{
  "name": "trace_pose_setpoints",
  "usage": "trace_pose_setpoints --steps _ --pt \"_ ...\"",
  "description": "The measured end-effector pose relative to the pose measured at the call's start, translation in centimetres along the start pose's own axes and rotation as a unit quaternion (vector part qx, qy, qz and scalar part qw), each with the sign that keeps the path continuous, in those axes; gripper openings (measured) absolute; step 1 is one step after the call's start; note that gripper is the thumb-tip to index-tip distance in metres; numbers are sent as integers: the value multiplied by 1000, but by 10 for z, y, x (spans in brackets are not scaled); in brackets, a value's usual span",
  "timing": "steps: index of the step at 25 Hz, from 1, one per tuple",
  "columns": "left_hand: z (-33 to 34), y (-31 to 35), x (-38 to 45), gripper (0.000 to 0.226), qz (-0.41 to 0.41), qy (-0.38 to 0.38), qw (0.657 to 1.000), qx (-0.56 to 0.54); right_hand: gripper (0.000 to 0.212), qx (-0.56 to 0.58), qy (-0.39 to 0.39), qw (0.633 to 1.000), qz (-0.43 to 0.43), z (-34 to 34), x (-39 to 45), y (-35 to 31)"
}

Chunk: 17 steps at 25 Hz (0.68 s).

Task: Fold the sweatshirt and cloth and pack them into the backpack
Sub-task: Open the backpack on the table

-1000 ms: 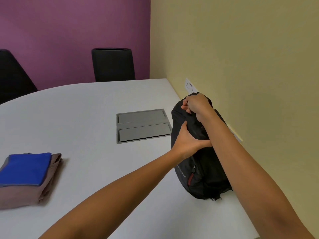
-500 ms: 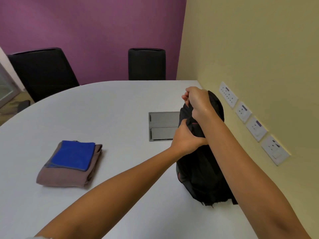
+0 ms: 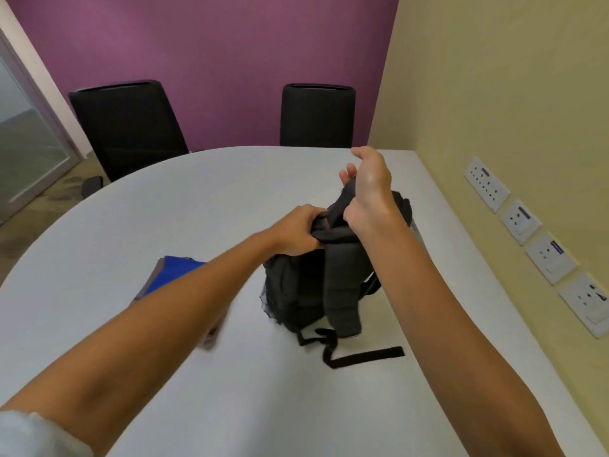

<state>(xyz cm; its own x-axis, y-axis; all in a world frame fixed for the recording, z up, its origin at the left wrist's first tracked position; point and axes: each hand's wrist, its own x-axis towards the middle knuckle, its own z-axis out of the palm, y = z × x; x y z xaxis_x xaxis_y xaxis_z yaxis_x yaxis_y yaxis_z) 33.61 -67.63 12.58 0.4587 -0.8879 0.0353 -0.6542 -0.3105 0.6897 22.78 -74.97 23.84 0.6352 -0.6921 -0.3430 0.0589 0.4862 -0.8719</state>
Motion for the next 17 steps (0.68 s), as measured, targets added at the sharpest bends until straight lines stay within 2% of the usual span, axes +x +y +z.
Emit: trace_pose_setpoints --steps 3,5,6,8,9,11,15,17 --pt "-24 -26 -18 7 -17 4 998 65 54 -55 -31 998 9 14 -9 32" --pt "-33 -39 -25 10 -28 6 995 100 59 -137 -80 987 14 12 -6 41" --pt "-36 -46 -27 12 -35 10 993 110 57 -198 -125 972 22 7 -3 38" --pt "-39 -57 -32 18 -40 24 992 114 45 -337 -209 918 35 -10 6 22" --pt "-39 -60 -34 20 -43 30 992 113 40 -390 -222 893 33 -22 11 11" --pt "-33 -63 -37 21 -40 37 993 105 35 -441 -198 875 3 -48 24 -8" --pt "-17 -55 -41 18 -24 18 994 103 28 -415 -78 904 -59 -106 66 -13" --pt "-11 -57 -44 17 -15 0 993 114 23 -450 -26 886 -108 -137 88 4"
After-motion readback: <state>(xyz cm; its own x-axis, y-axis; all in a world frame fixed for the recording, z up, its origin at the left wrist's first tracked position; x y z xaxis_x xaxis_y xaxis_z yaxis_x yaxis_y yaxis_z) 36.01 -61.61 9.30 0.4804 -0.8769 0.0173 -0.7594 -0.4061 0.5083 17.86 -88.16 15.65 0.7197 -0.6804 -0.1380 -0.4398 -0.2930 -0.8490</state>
